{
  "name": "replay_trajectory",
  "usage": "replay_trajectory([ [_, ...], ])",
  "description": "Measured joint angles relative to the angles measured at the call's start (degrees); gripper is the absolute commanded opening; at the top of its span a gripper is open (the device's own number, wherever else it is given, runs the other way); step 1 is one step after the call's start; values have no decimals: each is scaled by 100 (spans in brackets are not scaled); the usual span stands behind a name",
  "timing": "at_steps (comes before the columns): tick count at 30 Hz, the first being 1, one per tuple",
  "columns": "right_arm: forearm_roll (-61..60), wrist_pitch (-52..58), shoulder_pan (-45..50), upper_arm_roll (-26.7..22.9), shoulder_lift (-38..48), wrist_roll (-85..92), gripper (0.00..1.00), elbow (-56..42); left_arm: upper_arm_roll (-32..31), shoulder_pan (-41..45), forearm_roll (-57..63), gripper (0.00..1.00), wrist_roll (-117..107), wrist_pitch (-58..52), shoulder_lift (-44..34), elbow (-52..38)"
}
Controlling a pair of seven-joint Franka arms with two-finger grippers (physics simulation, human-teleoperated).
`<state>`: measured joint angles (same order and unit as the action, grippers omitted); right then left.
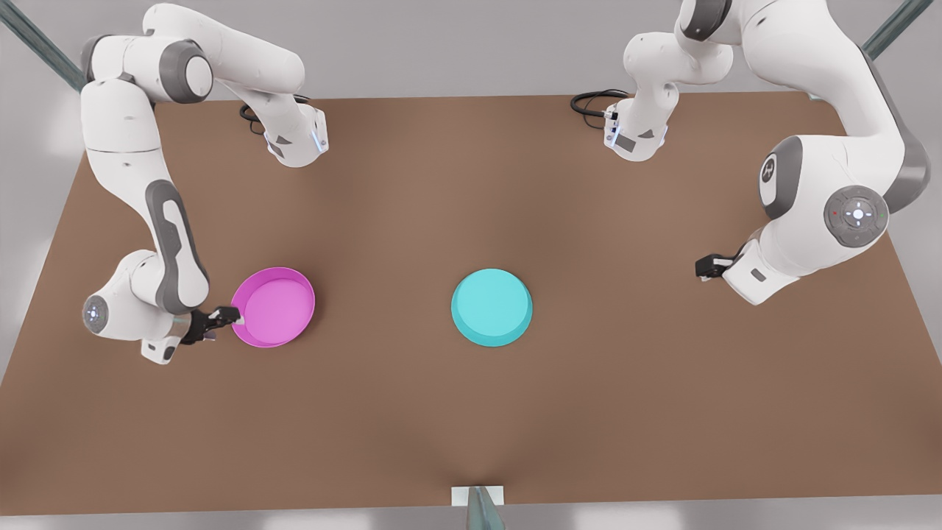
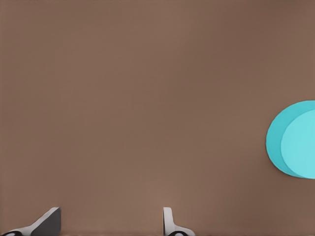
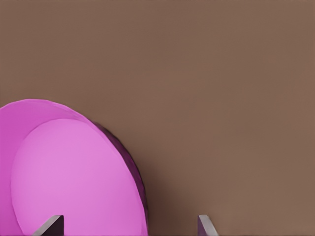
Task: Flip the blue plate over with the left arm, and stack the pink plate on top of the blue plate with the right arm
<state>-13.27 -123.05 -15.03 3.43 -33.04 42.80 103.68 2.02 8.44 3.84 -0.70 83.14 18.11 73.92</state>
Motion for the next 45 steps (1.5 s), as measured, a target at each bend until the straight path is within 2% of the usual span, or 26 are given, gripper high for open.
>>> replay_trajectory([
  [3,-158,-92,-1,-17,-82,306,84,101,0,11,11,100,0,8,35,0],
  [6,-166,-431,-2,-20,-88,989,84,291,0,19,17,100,0,18,35,0],
  [15,-639,-387,-9,-9,-167,1207,84,331,-35,41,117,100,9,18,35,0],
  [17,-646,-413,-9,-9,-193,1300,74,320,-35,44,150,100,9,26,35,-2],
  [18,-650,-413,-9,-9,-194,1300,65,320,-32,42,161,100,9,23,35,0],
  [21,-643,-422,-9,-9,-203,1300,45,311,-35,59,181,100,0,18,35,0],
  [22,-650,-405,-9,-9,-203,1292,42,295,-35,91,184,100,0,19,35,0],
  [23,-650,-404,-9,-9,-203,1292,31,294,-35,99,187,100,0,26,35,0],
  [25,-642,-404,-9,-9,-203,1300,27,294,-35,97,191,100,0,27,35,0],
  [45,-658,-479,35,-17,-365,1508,28,267,-35,96,202,100,7,106,62,0],
])
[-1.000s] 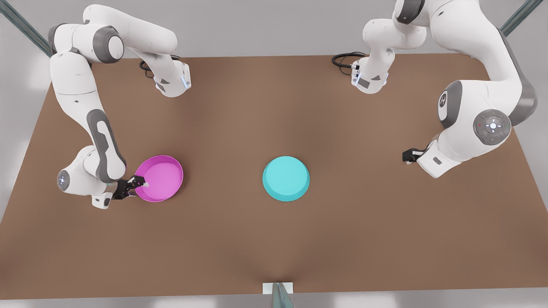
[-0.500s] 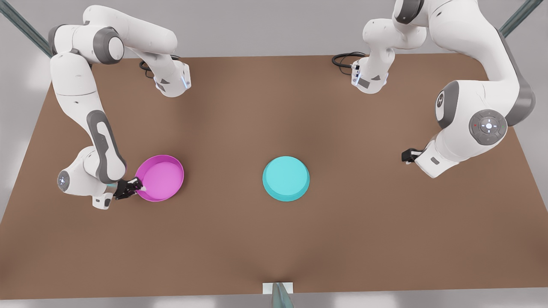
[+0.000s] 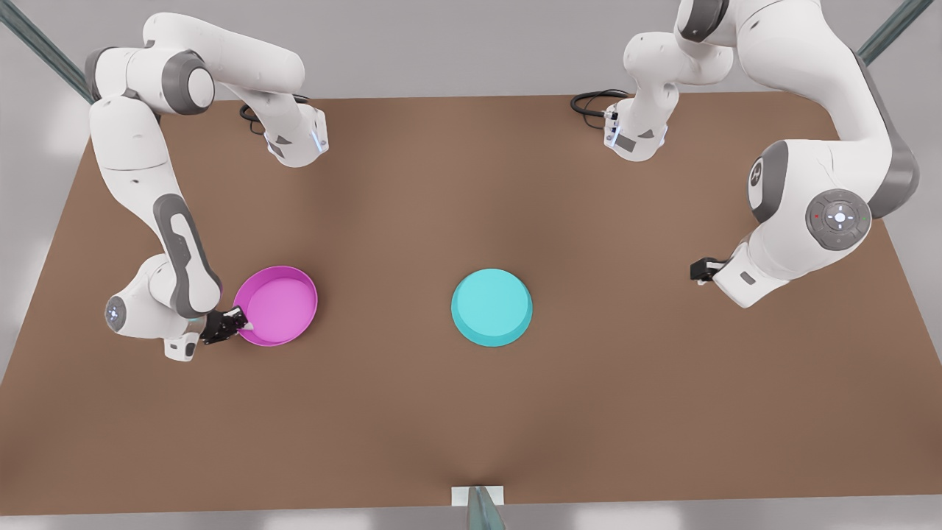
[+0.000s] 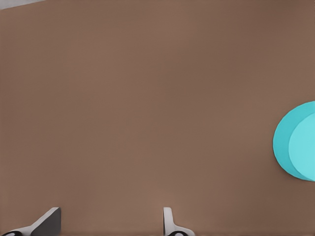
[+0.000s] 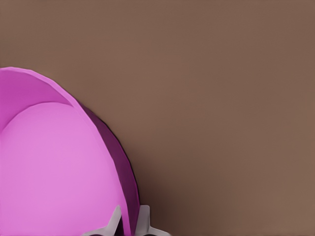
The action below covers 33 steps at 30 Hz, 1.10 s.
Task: Flip the blue plate over with the left arm, and stack the pink plate on top of the blue plate with the right arm
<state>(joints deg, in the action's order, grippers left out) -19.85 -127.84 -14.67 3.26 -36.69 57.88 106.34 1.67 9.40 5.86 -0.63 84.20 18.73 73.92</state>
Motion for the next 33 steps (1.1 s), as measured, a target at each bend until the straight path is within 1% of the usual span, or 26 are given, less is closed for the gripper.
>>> replay_trajectory([
  [2,-30,22,-3,-1,-3,19,21,-18,0,1,1,100,2,0,0,0],
  [12,-56,112,34,-1,45,-78,21,-36,4,-2,2,100,2,0,-4,-4],
  [19,-481,596,78,38,167,-202,21,-44,4,-2,2,100,2,-18,-35,-1],
  [22,-537,742,80,320,389,-615,21,12,9,-1,3,100,2,-18,-35,-9],
  [24,-538,737,303,385,601,-1062,21,60,16,-1,6,100,2,-18,-44,-9],
  [27,-584,616,1085,387,893,-2043,21,105,26,-9,9,100,2,-9,-44,-9],
  [30,-1008,118,1831,386,981,-2711,21,301,52,-10,14,100,2,17,-27,-9],
  [33,-1359,-156,2363,388,1042,-3267,21,343,69,-16,19,100,2,18,-26,-9],
])
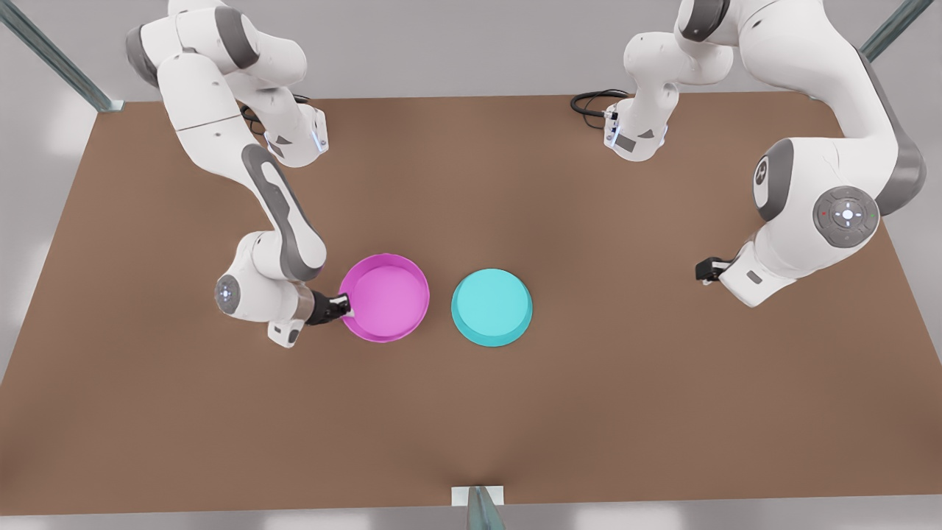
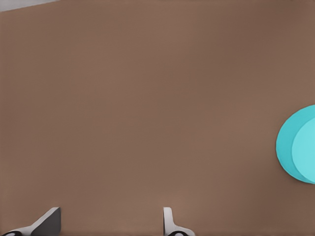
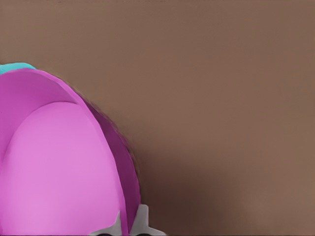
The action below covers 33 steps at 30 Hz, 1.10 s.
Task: Flip the blue plate over with the left arm, and stack the pink plate on top of the blue plate with the right arm
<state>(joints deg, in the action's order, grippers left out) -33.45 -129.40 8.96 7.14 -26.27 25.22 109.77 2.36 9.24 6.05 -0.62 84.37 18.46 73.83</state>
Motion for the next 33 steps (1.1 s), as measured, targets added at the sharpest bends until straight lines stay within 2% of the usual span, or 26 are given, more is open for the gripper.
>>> replay_trajectory([
  [5,-804,-814,1474,-9,3,-1104,21,-22,26,-26,7,100,0,61,18,0],
  [10,-1270,-1742,2449,-52,-344,-1779,21,-147,26,-56,9,100,0,70,52,0],
  [20,-1169,-1960,2416,-35,-952,-1902,21,-713,36,-53,8,100,0,109,57,0],
  [26,-1150,-2039,2267,0,-950,-1917,21,-765,36,-54,9,100,-9,105,44,0],
  [28,-1122,-2028,2250,-2,-959,-1948,72,-764,36,-51,9,100,-9,105,44,0],
  [29,-1111,-2028,2250,-2,-959,-1943,93,-764,33,-46,9,100,-9,105,44,0],
  [30,-1110,-2036,2250,-2,-959,-1943,100,-764,29,-49,9,100,-9,105,44,0],
  [33,-935,-2028,2237,-10,-900,-1928,100,-764,31,-49,11,100,-9,105,44,0],
])
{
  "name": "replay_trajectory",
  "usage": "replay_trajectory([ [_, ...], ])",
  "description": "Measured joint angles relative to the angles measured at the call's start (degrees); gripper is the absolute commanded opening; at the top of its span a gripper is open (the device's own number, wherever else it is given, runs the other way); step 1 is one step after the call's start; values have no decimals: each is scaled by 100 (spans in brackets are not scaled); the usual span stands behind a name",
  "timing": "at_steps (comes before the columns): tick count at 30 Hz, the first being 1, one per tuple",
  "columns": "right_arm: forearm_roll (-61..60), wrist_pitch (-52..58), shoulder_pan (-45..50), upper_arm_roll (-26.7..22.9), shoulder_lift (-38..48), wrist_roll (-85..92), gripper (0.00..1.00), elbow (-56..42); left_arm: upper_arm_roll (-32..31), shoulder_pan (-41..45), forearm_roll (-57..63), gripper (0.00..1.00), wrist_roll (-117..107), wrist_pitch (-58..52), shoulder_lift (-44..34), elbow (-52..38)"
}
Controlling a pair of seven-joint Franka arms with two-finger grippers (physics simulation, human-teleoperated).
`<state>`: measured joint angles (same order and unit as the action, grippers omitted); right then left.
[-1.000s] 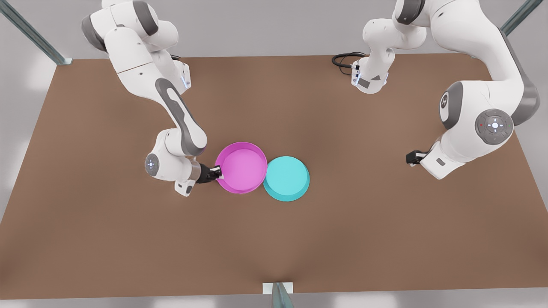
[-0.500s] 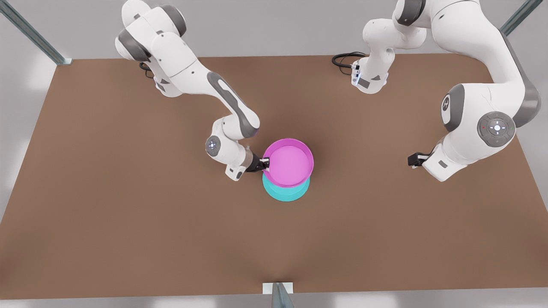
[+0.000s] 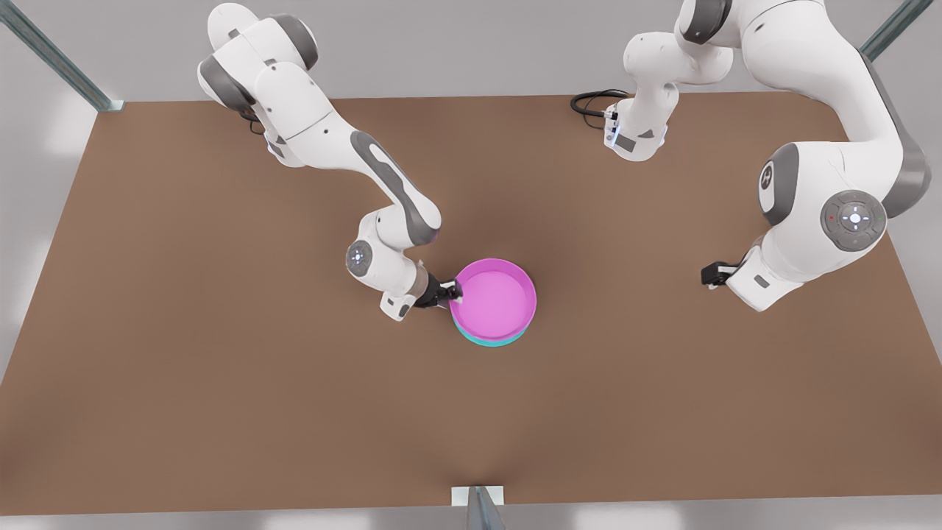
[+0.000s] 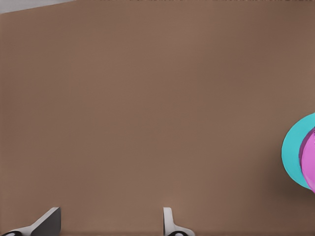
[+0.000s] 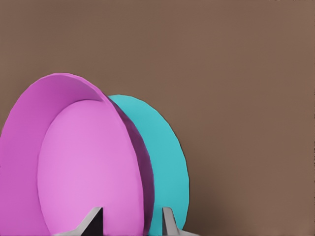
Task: Flip the blue plate over with the left arm, and stack the pink plate on top of the blue plate with the right arm
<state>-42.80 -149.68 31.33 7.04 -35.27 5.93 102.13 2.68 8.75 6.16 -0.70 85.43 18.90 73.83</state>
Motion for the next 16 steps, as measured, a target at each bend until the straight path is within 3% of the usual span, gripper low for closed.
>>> replay_trajectory([
  [4,607,940,-911,-18,1351,40,100,201,-4,4,23,100,0,-18,-18,0],
  [7,2923,2099,-1316,-376,2073,31,100,202,-12,4,19,100,9,-35,-60,0],
  [9,4045,3002,-2195,-425,2685,1,100,147,-26,2,7,100,9,-1,-70,-9],
  [10,4412,3915,-2248,-738,2760,-21,100,-227,-44,14,-2,100,9,-8,-108,-9],
  [12,4464,5212,-2806,-839,2763,-17,100,-1048,-48,12,-18,100,17,-9,-114,-14],
  [16,4599,5772,-3125,-843,2725,-16,100,-1566,-53,22,-23,100,9,-14,-105,-79],
])
